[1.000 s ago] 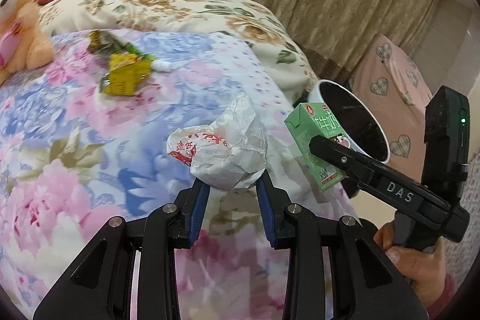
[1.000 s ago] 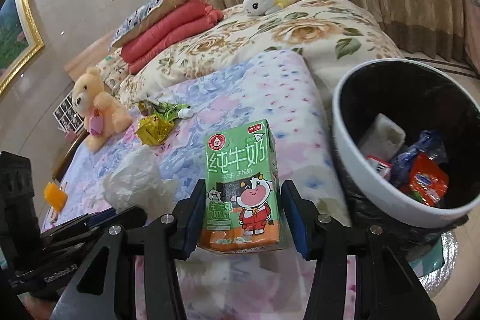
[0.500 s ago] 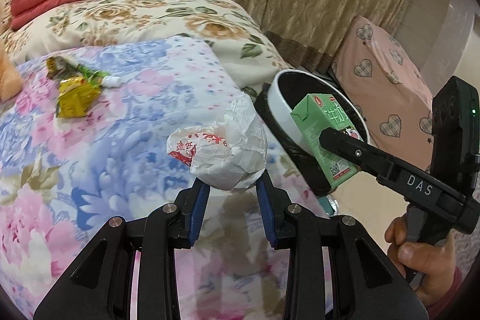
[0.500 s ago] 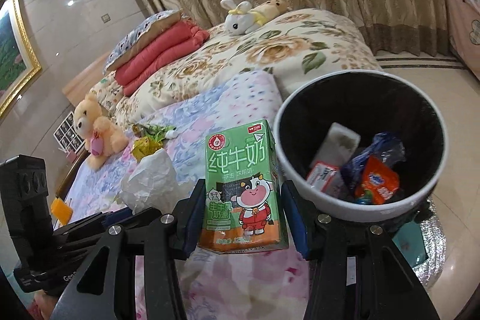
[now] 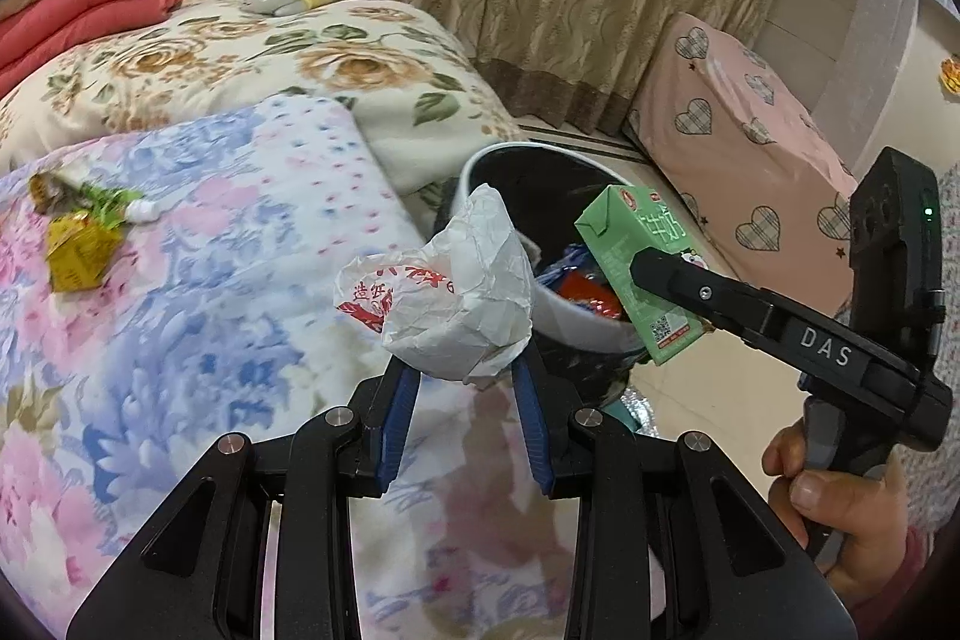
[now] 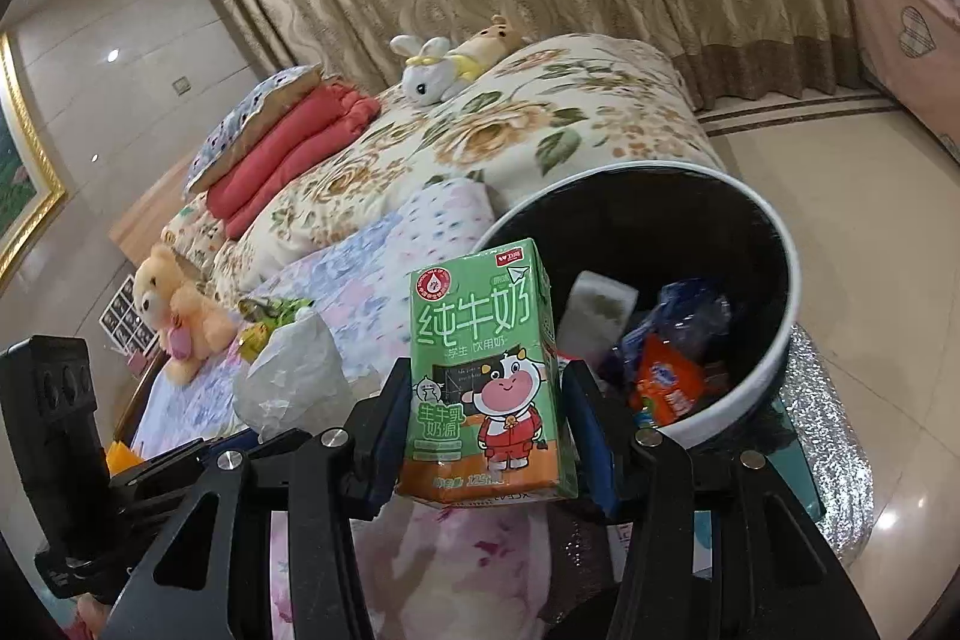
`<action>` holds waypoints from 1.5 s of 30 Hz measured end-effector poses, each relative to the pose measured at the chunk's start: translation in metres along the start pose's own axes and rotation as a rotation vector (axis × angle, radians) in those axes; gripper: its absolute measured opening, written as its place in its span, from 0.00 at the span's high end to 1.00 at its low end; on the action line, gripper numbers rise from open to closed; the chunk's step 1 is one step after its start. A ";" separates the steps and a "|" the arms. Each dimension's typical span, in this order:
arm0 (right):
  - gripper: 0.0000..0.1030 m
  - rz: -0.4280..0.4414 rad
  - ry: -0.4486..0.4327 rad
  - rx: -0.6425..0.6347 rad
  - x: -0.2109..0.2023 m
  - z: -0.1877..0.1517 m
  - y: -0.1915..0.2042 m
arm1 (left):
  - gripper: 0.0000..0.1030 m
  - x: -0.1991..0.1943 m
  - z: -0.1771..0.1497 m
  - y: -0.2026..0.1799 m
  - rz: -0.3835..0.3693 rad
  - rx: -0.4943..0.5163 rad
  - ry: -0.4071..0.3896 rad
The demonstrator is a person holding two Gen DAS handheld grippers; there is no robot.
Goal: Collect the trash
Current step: 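Carry the white plastic bag and green milk carton toward the bin, then lower the white bag and green carton into the bin opening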
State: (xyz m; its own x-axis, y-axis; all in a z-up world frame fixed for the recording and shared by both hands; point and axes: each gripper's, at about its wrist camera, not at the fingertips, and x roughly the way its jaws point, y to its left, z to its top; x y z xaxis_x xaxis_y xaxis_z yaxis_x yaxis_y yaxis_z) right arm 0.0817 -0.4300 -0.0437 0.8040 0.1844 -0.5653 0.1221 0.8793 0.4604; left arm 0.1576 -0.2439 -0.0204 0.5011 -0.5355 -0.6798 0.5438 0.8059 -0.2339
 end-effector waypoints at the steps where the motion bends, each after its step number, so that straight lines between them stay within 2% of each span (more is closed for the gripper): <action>1: 0.51 -0.001 -0.002 0.007 -0.001 0.001 -0.003 | 0.70 0.001 0.001 -0.002 -0.003 0.003 0.001; 13: 0.51 -0.010 -0.014 0.071 -0.003 0.016 -0.034 | 0.70 0.022 0.019 -0.026 -0.025 0.038 0.022; 24: 0.51 -0.032 -0.019 0.072 0.001 0.033 -0.047 | 0.70 0.039 0.030 -0.046 -0.035 0.070 0.035; 45: 0.51 -0.056 0.016 0.100 0.022 0.045 -0.068 | 0.70 0.074 0.048 -0.055 -0.025 0.095 0.070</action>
State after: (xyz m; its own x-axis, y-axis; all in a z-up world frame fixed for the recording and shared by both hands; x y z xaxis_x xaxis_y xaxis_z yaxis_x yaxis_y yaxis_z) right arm 0.1170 -0.5054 -0.0564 0.7851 0.1441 -0.6024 0.2243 0.8405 0.4933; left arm 0.1973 -0.3399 -0.0246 0.4399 -0.5335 -0.7224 0.6185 0.7632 -0.1869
